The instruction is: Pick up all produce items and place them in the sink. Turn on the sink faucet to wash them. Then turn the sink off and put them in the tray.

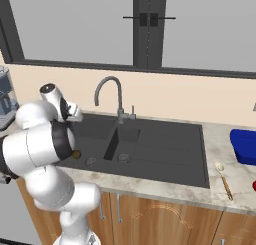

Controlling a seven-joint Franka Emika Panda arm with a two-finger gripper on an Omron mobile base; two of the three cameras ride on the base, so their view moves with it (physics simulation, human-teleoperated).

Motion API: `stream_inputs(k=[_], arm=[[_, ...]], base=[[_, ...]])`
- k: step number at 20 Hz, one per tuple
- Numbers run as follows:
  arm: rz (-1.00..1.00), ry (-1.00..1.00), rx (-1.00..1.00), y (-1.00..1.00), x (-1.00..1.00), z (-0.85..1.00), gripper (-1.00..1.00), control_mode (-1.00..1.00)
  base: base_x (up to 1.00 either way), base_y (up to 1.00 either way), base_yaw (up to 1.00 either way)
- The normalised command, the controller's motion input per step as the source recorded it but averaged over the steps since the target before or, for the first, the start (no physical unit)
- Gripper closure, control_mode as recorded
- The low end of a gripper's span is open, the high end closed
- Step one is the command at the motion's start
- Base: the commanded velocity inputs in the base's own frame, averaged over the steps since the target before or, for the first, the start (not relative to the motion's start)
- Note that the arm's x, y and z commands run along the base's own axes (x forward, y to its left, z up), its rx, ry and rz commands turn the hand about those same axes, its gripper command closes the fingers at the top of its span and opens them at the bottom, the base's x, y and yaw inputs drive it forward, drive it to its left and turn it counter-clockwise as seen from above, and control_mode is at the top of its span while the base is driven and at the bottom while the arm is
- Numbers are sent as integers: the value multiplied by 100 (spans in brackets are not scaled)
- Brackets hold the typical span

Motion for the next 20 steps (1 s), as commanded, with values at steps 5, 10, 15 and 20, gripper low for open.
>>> stream_inputs(k=[5,10,15,20], arm=[[-2,1,0,-60,-32,63,-100,-100],[-7,-2,0,-97,-53,2,-100,-100],[-10,0,0,-100,-21,0,-100,-100],[-13,0,0,-100,-1,0,-100,-100]], base=[[0,0,0],[0,0,0],[0,0,0],[0,0,0]])
